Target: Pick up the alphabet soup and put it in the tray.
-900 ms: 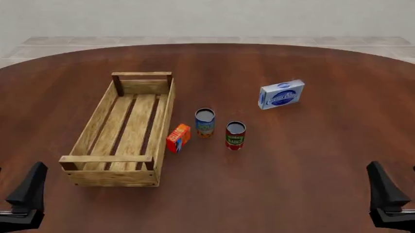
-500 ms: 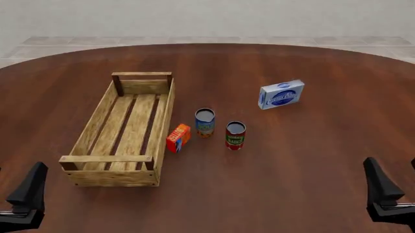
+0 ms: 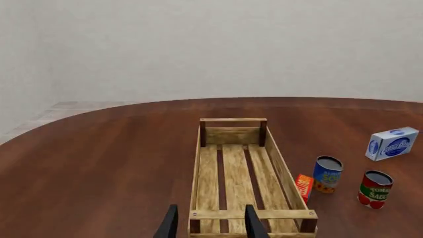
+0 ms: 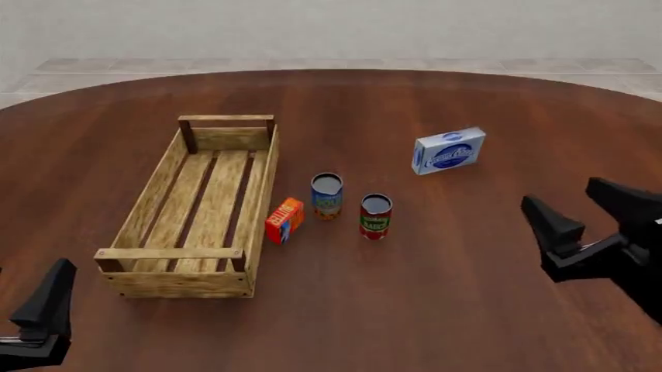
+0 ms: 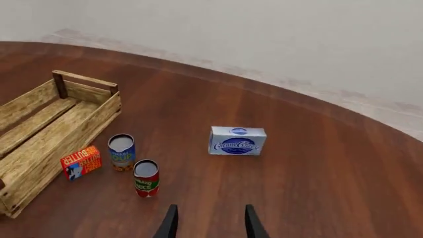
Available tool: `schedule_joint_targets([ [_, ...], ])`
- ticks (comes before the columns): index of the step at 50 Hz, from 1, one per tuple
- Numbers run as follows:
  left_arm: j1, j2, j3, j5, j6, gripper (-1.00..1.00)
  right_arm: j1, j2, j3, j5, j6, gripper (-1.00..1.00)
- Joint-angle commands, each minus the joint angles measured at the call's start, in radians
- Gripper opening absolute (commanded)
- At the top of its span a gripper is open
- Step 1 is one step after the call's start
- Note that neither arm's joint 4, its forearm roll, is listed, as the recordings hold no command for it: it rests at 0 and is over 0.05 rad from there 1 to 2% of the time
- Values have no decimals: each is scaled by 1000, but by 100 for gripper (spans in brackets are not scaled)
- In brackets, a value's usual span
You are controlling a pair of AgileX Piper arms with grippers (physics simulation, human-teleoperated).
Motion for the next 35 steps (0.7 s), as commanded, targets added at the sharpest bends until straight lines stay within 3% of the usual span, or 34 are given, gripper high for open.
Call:
schedule_joint_targets([
  [1, 0, 0, 0, 0, 0, 100, 94, 186, -175, 51, -38, 100],
  [3, 0, 0, 0, 0, 0, 100, 105, 221, -210, 65, -44, 100],
  [5, 0, 0, 0, 0, 0, 100, 128, 294, -273, 110, 18, 100],
  [7, 0, 0, 0, 0, 0, 100, 143, 304, -314, 131, -39, 100],
  [9, 0, 0, 0, 0, 0, 100, 175, 349, -379, 179, 3, 100],
  [11, 0, 0, 0, 0, 0, 100, 176, 391, -430, 206, -36, 100],
  [17, 0, 0, 0, 0, 0, 100, 215, 493, -544, 281, -16, 100],
  [22, 0, 0, 0, 0, 0, 100, 276, 593, -647, 347, -34, 100],
  [26, 0, 0, 0, 0, 0, 100, 278, 640, -689, 370, -83, 100],
  [29, 0, 0, 0, 0, 0, 100, 242, 715, -766, 433, -81, 100],
  [30, 0, 0, 0, 0, 0, 100, 288, 723, -784, 445, -34, 100],
  [31, 0, 0, 0, 0, 0, 100, 285, 729, -804, 448, -56, 100],
  [35, 0, 0, 0, 0, 0, 100, 258, 800, -872, 495, -56, 100],
])
